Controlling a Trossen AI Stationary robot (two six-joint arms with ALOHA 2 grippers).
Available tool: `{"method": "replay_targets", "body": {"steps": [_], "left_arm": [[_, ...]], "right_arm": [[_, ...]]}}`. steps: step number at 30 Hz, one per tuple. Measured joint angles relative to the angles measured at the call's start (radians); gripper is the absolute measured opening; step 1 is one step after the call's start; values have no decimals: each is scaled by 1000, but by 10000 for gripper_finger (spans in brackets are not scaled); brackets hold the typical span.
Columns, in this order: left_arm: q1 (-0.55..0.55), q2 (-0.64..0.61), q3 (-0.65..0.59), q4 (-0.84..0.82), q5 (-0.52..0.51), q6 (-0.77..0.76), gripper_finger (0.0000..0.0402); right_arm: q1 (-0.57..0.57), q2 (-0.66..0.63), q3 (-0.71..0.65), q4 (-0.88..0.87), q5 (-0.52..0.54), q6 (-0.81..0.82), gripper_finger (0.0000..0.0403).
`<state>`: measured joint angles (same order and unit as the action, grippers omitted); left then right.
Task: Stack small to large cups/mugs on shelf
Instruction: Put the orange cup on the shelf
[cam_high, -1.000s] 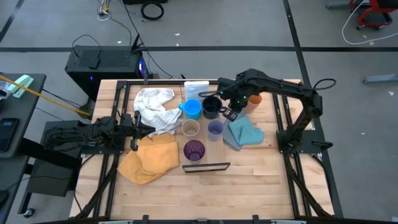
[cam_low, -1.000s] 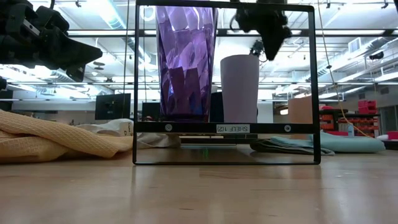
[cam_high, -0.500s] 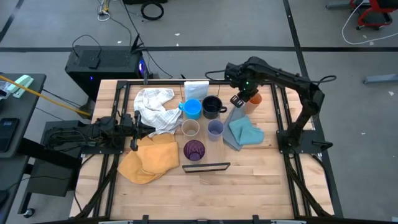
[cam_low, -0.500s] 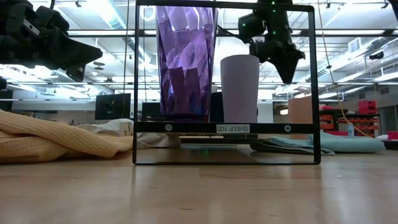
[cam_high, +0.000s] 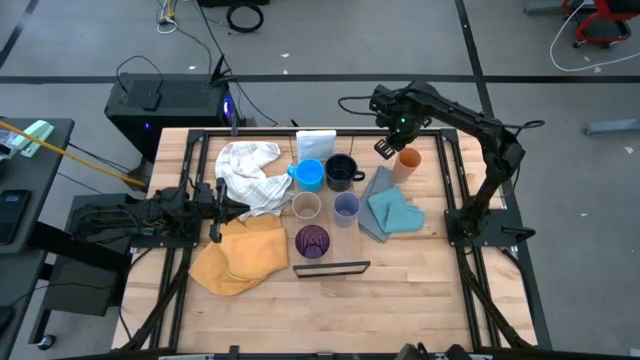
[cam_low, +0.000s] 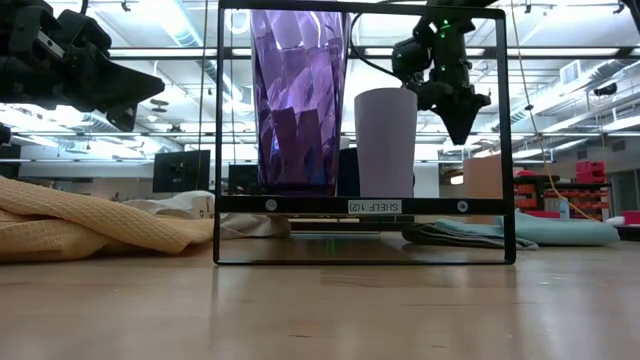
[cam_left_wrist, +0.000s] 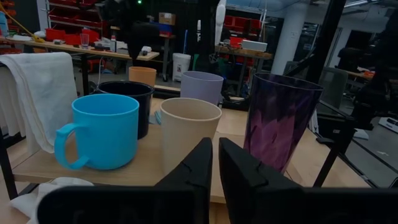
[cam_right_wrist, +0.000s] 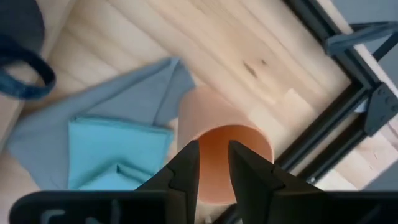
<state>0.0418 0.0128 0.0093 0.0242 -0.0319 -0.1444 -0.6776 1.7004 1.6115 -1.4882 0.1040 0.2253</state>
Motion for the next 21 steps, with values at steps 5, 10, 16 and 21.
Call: {"method": "replay_targets", "body": {"steps": [5, 10, 16, 21], "left_arm": [[0, 0, 0, 0, 0, 0, 40], [0, 0, 0, 0, 0, -1, 35], [0, 0, 0, 0, 0, 0, 30], [0, 0, 0, 0, 0, 0, 37]], "right_arm": [[-28, 0, -34, 53, -40, -12, 92], [-23, 0, -122, 73, -42, -12, 92], [-4, -9, -147, 135, -37, -18, 92], [-5, -7, -148, 143, -40, -15, 92]]}}
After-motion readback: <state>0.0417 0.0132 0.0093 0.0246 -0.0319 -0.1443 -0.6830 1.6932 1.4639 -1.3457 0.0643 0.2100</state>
